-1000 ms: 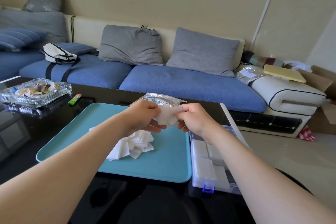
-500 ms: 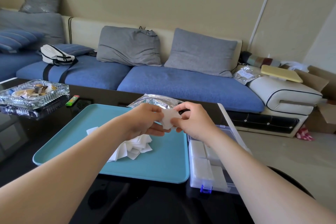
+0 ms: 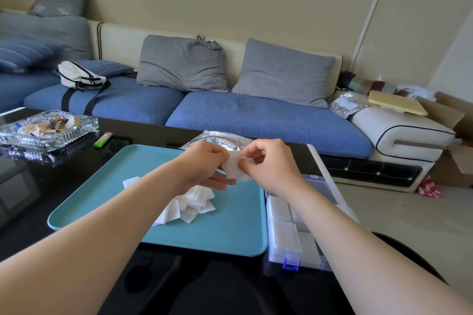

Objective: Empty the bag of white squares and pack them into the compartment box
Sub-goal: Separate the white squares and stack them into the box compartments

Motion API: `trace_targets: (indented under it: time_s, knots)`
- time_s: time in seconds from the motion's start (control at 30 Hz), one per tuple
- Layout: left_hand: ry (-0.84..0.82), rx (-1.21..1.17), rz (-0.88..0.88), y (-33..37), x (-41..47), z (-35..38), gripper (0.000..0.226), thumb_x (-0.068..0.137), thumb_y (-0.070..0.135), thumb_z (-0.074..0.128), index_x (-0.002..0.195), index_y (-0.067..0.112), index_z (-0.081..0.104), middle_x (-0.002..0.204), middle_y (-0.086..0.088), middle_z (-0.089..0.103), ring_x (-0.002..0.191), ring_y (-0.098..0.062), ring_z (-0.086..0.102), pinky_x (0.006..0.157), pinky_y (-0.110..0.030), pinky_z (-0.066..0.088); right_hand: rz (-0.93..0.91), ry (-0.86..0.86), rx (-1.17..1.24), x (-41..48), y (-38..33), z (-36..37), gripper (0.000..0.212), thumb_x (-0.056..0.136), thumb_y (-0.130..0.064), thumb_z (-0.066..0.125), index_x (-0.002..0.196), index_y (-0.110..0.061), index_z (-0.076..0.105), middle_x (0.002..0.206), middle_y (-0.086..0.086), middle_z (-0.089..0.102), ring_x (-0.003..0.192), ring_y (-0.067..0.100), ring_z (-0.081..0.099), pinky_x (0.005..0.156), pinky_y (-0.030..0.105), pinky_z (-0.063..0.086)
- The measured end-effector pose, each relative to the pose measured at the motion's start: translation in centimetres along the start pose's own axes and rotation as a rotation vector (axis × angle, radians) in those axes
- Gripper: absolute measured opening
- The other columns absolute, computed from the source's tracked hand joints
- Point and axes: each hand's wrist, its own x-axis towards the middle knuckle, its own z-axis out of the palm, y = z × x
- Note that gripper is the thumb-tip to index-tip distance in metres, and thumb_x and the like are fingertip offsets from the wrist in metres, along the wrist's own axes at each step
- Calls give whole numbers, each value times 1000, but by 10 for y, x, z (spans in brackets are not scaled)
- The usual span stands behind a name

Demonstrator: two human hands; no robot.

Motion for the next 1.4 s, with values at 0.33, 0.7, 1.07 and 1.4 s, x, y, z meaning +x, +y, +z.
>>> trace_targets:
  time_s: [0.33, 0.7, 1.07, 1.4]
  knots:
    - [-35, 288, 75, -5, 1, -3, 30, 110, 24, 45, 104, 15, 73, 101, -10, 78, 85, -24, 79, 84, -47, 65, -31, -181, -44, 0, 7, -1, 20, 92, -14, 77, 102, -31, 76, 81, -4, 77, 71, 17, 74, 76, 40, 63]
    - [-115, 218, 81, -5, -1, -5, 16, 103, 21, 66, 115, 16, 74, 106, -12, 78, 92, -27, 78, 88, -45, 64, 11, -139, -40, -2, 0, -3, 18, 87, -21, 80, 103, -31, 79, 89, -10, 75, 77, 7, 70, 71, 20, 57]
    - [85, 110, 57, -4, 7, -4, 19, 104, 22, 59, 111, 22, 77, 107, -8, 77, 93, -24, 78, 86, -43, 65, 255, -180, 133, 1, 3, -5, 36, 84, 0, 60, 102, -25, 78, 80, 1, 80, 80, 29, 78, 74, 40, 66]
    - [188, 45, 18, -8, 11, -7, 24, 102, 10, 53, 113, 13, 74, 118, -14, 71, 89, -29, 79, 83, -44, 65, 256, -3, 140, 2, 5, -8, 28, 92, -10, 56, 91, -27, 78, 87, 2, 78, 65, 19, 76, 69, 50, 65]
